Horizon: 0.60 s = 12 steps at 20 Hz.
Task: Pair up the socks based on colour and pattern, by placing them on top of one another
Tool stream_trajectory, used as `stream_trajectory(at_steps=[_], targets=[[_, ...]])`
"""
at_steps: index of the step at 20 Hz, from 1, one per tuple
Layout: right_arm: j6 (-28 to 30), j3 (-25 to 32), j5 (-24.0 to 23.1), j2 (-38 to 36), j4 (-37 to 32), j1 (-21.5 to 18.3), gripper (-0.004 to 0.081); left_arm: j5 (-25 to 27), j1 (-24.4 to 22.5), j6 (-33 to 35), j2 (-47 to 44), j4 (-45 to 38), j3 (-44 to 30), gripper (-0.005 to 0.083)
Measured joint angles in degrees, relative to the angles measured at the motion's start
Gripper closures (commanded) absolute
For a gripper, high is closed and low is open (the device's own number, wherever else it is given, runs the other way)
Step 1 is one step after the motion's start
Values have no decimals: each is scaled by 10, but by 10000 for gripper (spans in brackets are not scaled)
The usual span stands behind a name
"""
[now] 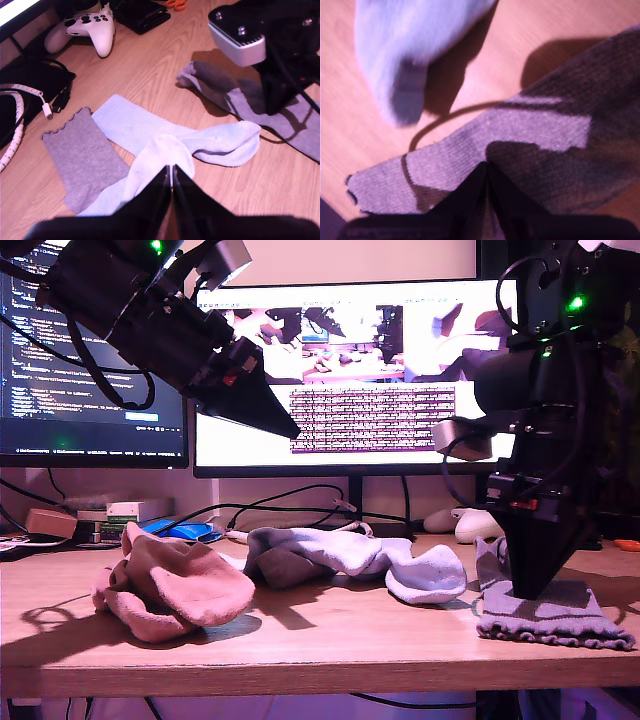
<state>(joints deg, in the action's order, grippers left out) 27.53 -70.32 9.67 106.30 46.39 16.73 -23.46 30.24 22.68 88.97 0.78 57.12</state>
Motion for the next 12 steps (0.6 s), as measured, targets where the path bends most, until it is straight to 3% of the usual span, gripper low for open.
stream_trajectory(at_steps=[7, 9, 12], targets=[[-51, -53, 5, -36, 88, 2, 782, 5, -7, -1, 0, -19, 0, 785], [-131, -61, 11, -87, 92, 4, 782, 20, -19, -27, 0, -36, 0, 785], [-200, -81, 40, -129, 88, 19, 782, 18, -63, -73, 3, -28, 8, 785]])
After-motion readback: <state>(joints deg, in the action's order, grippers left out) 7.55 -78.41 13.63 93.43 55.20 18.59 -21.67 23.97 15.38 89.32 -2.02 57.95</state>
